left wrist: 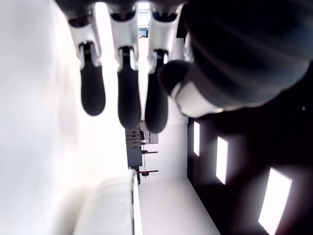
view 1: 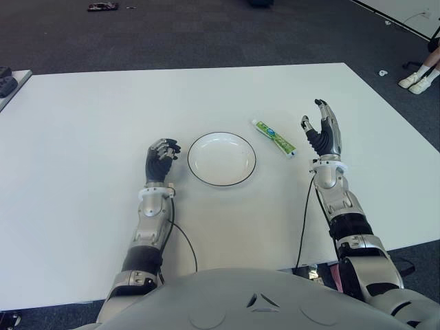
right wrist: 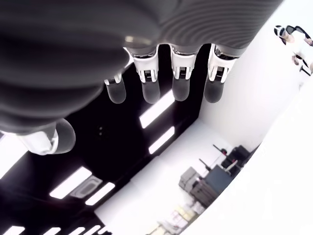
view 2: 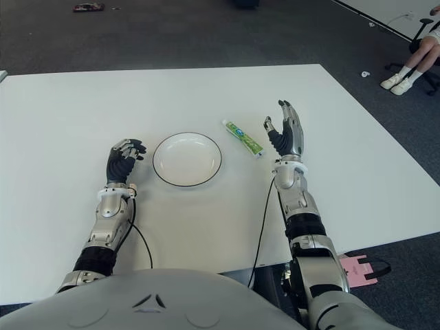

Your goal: Put the toothpaste on the table into the plate.

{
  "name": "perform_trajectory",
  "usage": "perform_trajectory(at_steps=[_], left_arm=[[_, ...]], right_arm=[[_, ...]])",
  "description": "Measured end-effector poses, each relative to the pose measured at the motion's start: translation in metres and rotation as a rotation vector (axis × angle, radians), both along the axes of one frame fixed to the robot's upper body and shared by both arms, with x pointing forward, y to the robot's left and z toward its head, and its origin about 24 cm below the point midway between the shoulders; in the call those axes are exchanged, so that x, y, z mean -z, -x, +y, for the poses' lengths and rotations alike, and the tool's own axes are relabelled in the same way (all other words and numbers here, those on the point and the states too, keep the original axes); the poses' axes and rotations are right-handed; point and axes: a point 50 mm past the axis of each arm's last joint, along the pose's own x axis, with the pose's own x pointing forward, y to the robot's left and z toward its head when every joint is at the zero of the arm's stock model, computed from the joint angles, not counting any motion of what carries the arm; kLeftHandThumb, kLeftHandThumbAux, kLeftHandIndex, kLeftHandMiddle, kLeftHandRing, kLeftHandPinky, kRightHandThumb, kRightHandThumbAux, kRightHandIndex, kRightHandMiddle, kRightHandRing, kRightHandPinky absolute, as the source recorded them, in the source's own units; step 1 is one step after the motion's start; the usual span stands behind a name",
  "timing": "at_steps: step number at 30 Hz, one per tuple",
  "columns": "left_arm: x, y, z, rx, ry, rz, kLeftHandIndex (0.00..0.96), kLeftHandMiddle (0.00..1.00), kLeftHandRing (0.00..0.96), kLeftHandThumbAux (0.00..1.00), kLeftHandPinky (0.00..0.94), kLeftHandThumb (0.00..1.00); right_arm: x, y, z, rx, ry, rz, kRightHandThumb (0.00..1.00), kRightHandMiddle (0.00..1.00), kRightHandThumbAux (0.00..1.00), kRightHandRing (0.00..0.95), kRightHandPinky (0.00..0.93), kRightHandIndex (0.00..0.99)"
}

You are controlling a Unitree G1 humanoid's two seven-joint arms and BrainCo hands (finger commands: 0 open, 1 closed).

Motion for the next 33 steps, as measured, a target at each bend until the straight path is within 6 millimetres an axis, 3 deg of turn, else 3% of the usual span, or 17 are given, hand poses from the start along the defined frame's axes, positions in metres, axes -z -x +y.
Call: perform_trajectory(at_steps=[18,33], left_arm=[[-0.001,0.001,-0.001,-0.009,0.003,-0.012,0.432,0.500,0.496,0.716,0.494,0.711],[-0.001,0.001,-0.001,-0.009,0.003,-0.017,0.431,0.500,0.493,0.716,0.493,0.710]], right_arm=[[-0.005,-0.026,0.010,-0.140,0.232,0.215,0.536,0.000,0.160,0.000,0.000,0.000],[-0.008,-0.043,0.017,-0.238,0.342,0.373,0.497,0.000,0.175,0.000,0.000,0.000]])
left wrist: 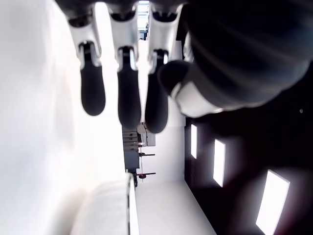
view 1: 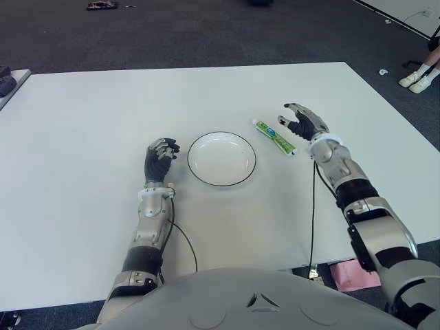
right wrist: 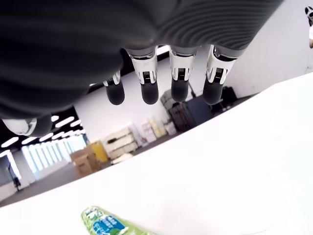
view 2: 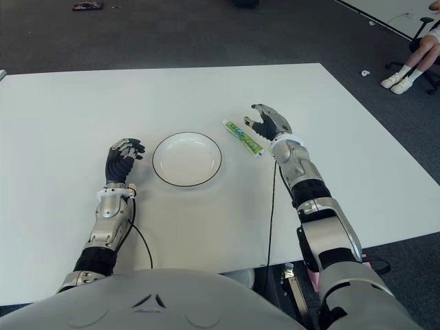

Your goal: Put the toothpaste on the table into the plate.

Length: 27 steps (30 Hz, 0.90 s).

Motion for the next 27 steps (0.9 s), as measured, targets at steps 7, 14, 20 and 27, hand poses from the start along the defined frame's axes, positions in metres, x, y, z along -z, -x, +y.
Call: perform_trajectory(at_steps=[7,14,20,27], left_arm=[[0.000,0.000,0.000,-0.002,0.000,-0.001,0.432,0.501,0.495,0.716,0.495,0.711],[0.000,0.000,0.000,-0.010,-0.001,-0.001,0.432,0.502,0.502,0.717,0.510,0.710],[0.000,0.000,0.000,-0.020,-0.004,0.005,0.431,0.500,0.499,0.717,0.497,0.710],[-0.001,0.000,0.000,-0.022,-0.008,0.005,0.432,0.500,0.494,0.716,0.494,0.710]], right_arm=[[0.007,-0.002,0.002,-0.017,0.071,0.082,0.506,0.000,0.210,0.000,0.000,0.000],[0.014,0.000,0.005,-0.046,0.112,0.136,0.523,0.000,0.206,0.000,0.000,0.000],[0.017,0.001,0.007,-0.066,0.127,0.170,0.514,0.000,0.195,0.000,0.000,0.000],[0.020,0.003,0.008,-0.082,0.133,0.202,0.482,0.000,0.179,0.000,0.000,0.000]])
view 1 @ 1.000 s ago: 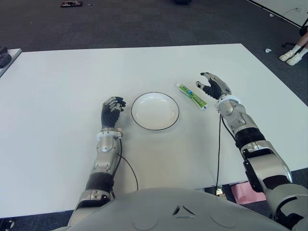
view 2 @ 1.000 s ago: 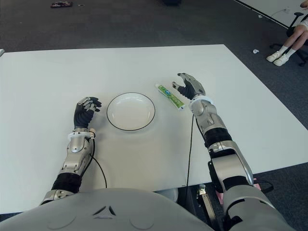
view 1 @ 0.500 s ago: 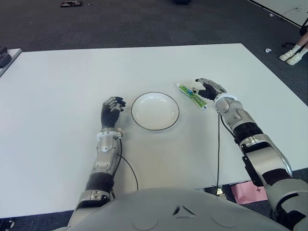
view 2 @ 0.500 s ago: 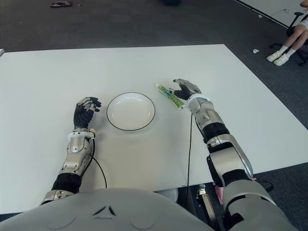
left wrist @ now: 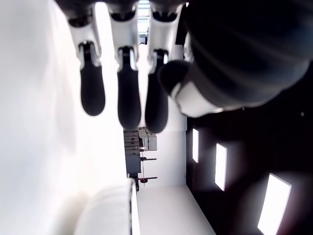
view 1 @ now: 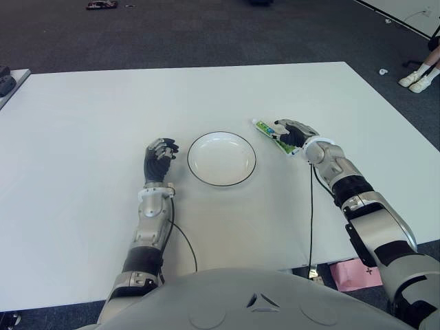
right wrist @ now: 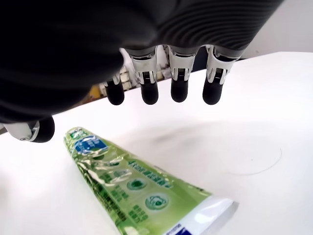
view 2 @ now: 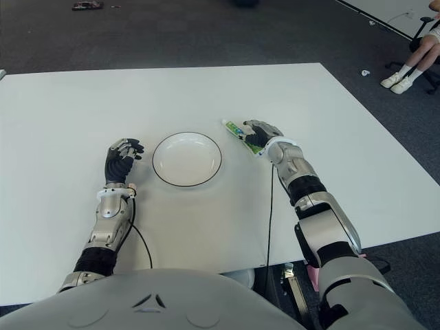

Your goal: Put the toothpaste on the table into the plate.

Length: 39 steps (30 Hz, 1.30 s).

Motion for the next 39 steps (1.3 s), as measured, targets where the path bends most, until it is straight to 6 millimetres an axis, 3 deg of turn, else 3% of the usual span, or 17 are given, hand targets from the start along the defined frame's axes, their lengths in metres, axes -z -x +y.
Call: perform_trajectory(at_steps=[19,39], left_arm=[[0.000,0.000,0.001,-0.005,-0.001,-0.004,0.432,0.504,0.499,0.716,0.502,0.710],[0.001,0.001,0.001,-0.012,-0.003,-0.002,0.432,0.504,0.504,0.716,0.508,0.710]], right_arm=[[0.008,0.004,0.005,-0.033,0.043,0.121,0.461,0.000,0.161,0.000,0.000,0.000],[0.011,0.005,0.014,-0.047,0.155,0.155,0.535,0.000,0.163,0.000,0.000,0.000]])
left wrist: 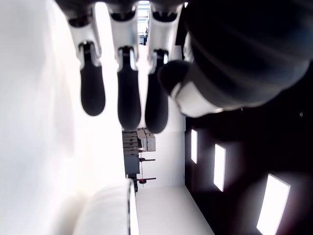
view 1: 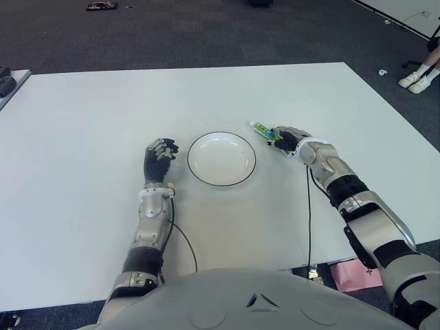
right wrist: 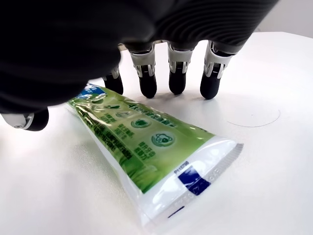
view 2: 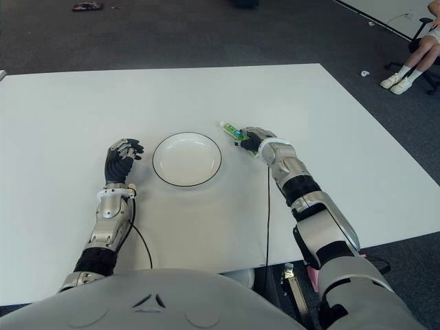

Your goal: Put the toothpaste on the table into the plate.

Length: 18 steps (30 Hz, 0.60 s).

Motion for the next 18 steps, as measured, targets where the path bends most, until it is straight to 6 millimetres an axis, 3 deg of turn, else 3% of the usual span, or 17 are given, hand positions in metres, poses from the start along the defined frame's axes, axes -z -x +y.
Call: perform_trajectory(at_steps=[18], left_arm=[[0.001,0.002,0.001,-0.013,-0.002,0.005,0.433,0.511,0.510,0.717,0.502,0.710]], right_arm=[[0.013,0.006,0.007,-0.006,0.060,-0.036,0.536,0.000,0.232,0.000,0.000,0.000]])
